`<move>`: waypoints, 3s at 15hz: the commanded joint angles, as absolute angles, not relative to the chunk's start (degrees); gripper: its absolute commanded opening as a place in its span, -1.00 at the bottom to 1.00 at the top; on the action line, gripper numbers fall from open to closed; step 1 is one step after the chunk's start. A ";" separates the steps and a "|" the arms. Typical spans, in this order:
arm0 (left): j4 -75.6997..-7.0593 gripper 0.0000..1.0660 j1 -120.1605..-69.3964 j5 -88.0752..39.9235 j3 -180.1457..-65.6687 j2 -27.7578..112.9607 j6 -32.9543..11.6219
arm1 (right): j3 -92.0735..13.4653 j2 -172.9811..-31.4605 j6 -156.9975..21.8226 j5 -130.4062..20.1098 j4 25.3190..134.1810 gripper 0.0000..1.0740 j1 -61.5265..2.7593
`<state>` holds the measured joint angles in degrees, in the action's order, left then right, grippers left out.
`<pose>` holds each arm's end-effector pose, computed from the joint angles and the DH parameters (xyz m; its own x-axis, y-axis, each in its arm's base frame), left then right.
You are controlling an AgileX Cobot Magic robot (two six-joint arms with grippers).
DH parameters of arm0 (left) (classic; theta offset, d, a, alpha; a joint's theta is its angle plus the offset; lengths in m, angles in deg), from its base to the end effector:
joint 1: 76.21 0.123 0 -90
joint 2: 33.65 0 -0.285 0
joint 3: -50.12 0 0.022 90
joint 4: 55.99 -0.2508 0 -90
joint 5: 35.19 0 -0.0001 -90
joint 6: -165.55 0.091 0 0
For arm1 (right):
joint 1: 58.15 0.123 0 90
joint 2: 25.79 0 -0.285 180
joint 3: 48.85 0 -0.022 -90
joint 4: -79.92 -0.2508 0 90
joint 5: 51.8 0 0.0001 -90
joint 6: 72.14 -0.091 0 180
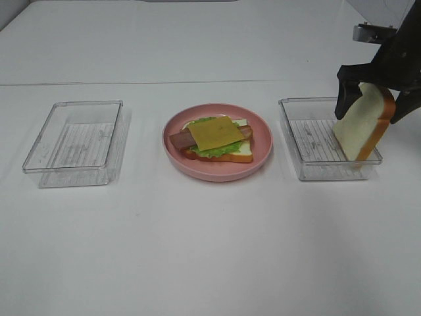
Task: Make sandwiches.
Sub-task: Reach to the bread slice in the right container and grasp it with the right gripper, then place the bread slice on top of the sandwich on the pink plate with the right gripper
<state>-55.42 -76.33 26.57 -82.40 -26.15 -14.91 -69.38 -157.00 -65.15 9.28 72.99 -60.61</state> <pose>-0.0086 -0.0008 0.2811 -0.4500 -0.0118 -0.8929 0.0042 0.9999 -0.0153 0.4433 -0.0094 0.1799 -0.9881 -0.0205 -0.1527 -0.0353 0.9948 0.0950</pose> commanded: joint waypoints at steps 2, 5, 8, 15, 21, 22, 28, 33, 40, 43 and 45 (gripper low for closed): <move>-55.02 0.83 -76.10 26.34 -82.28 -26.50 -14.96 | -69.21 -158.43 -63.32 9.97 70.98 0.66 -60.72; -55.02 0.83 -76.10 26.34 -82.28 -26.50 -14.96 | -69.21 -158.43 -64.35 9.68 70.98 0.01 -60.67; -55.02 0.83 -76.10 26.34 -82.28 -26.50 -14.96 | -69.21 -158.26 -66.53 9.80 71.61 -0.92 -60.67; -55.02 0.83 -76.10 26.34 -82.28 -26.50 -14.96 | -69.21 -150.01 -66.53 12.09 68.41 -1.00 -60.67; -55.02 0.83 -76.10 26.34 -82.28 -26.50 -14.96 | -69.21 -140.27 -65.84 13.01 62.79 -1.00 -60.15; -55.02 0.83 -76.10 26.34 -82.28 -26.50 -14.96 | -69.21 -139.98 -65.44 13.12 62.68 -1.00 -59.92; -55.02 0.83 -76.10 26.34 -82.28 -26.50 -14.96 | -69.21 -140.49 -64.75 9.11 60.67 -1.00 -47.09; -55.02 0.83 -76.10 26.34 -82.28 -26.50 -14.96 | -69.21 -148.80 -64.87 4.01 48.18 -1.00 -40.61; -55.02 0.83 -76.10 26.34 -82.28 -26.50 -14.96 | -69.21 -158.60 -62.52 0.51 37.98 -1.00 -40.61; -55.02 0.83 -76.10 26.34 -82.28 -26.50 -14.96 | -69.21 -159.92 -61.37 -1.26 35.23 -1.00 -40.61; -55.02 0.83 -76.10 26.34 -82.28 -26.50 -14.96 | -69.21 -160.49 -61.26 -1.95 35.23 -1.00 -40.61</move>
<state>-55.42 -76.33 26.57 -82.40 -26.15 -14.91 -69.38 -160.26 -62.23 -1.49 35.86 -40.67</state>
